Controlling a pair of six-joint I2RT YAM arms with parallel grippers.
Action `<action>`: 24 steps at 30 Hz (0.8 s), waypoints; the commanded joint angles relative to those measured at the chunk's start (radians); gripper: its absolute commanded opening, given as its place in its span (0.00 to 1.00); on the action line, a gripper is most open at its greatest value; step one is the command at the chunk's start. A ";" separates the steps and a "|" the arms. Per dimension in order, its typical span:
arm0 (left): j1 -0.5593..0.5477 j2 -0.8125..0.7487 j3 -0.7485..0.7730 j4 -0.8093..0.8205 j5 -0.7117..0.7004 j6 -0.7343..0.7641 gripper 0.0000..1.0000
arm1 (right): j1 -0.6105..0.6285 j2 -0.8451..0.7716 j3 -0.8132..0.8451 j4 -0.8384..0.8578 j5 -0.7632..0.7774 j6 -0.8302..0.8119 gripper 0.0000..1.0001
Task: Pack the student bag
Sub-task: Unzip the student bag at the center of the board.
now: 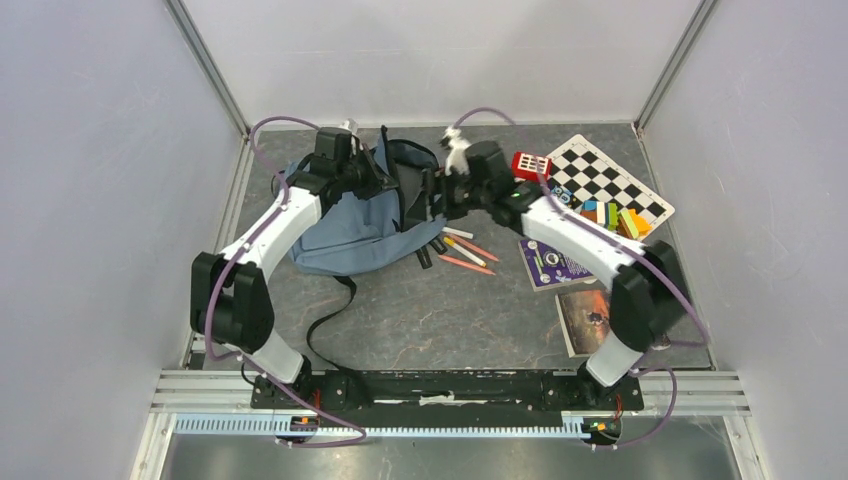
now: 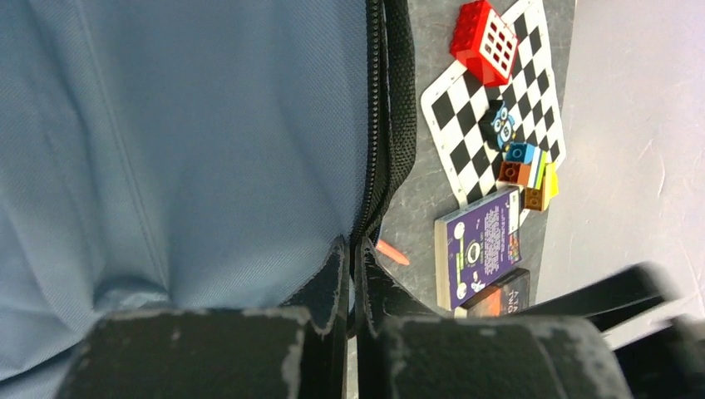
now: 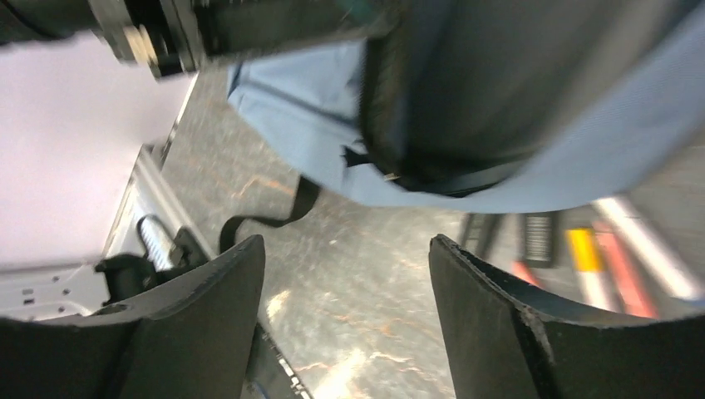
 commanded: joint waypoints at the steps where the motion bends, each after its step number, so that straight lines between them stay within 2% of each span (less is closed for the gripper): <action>1: 0.004 -0.085 -0.043 0.013 -0.024 0.042 0.02 | -0.103 -0.156 -0.067 -0.049 0.119 -0.115 0.79; 5: 0.006 -0.117 -0.092 0.008 -0.062 0.035 0.02 | -0.149 -0.141 -0.054 -0.094 0.189 -0.180 0.82; 13: 0.032 -0.163 -0.184 -0.019 -0.090 0.023 0.02 | -0.153 0.039 0.092 -0.064 0.217 -0.219 0.85; 24: 0.130 -0.226 -0.359 -0.048 -0.135 -0.021 0.02 | -0.116 0.278 0.278 -0.008 0.187 -0.222 0.85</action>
